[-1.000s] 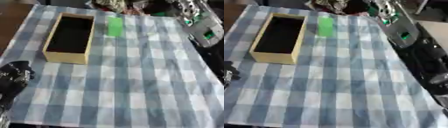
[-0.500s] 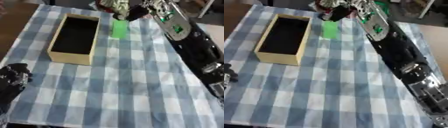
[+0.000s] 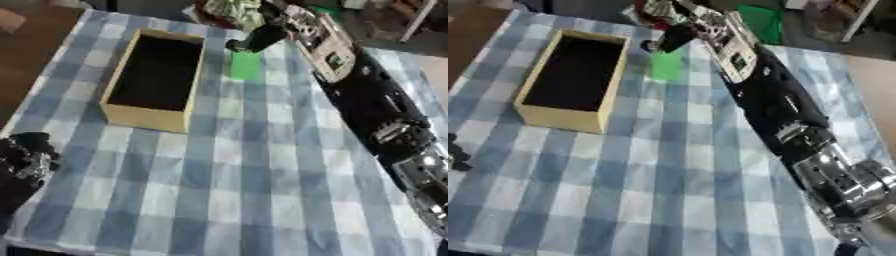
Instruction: Pick up objects on the table and place them in the box.
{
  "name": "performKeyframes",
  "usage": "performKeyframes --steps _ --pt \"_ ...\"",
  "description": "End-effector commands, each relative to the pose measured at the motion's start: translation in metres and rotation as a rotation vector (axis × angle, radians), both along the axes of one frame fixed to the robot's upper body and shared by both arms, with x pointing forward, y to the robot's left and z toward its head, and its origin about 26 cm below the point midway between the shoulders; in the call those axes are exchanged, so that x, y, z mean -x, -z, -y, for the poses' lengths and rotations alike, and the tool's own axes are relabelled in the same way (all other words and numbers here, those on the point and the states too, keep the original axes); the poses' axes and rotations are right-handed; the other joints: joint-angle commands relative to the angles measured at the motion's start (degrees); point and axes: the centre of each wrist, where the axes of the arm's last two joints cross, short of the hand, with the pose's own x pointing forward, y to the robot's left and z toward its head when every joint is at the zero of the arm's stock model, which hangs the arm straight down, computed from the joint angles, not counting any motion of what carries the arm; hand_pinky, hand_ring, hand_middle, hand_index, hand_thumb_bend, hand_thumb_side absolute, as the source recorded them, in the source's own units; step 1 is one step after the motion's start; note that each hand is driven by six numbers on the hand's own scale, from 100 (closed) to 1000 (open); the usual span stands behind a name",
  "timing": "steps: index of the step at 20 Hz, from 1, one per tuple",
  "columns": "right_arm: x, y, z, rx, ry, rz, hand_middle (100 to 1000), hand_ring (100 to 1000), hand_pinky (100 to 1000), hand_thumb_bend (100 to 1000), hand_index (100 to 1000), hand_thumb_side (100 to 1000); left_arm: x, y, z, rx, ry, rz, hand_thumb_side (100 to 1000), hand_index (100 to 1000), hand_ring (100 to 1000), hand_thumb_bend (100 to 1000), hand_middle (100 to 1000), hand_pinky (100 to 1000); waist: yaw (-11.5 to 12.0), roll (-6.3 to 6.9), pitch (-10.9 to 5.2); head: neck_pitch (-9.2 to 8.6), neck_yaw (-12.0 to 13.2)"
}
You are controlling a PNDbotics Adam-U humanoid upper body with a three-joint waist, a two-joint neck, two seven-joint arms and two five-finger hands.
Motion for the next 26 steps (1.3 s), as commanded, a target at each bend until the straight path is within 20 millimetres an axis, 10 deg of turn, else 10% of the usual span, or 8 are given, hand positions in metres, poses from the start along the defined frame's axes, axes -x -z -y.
performKeyframes --steps 1,16,26 --pt "-0.007 -0.002 0.012 -0.004 0.065 0.001 889 1000 907 506 982 146 -0.001 -0.009 -0.002 -0.015 0.011 0.028 247 659 562 100 500 536 0.3 0.48 -0.81 -0.99 -0.6" --pt "-0.016 0.040 0.035 -0.020 0.182 -0.104 848 1000 885 495 973 143 -0.001 -0.009 -0.001 -0.013 0.011 0.029 247 658 562 100 499 537 1.2 0.52 -0.61 -1.61 -0.9" --pt "-0.016 0.053 0.032 -0.056 0.196 -0.078 493 908 832 419 686 100 -0.001 -0.008 -0.001 -0.010 0.010 0.028 247 658 561 100 499 537 1.0 0.72 -0.65 -1.33 -1.1"
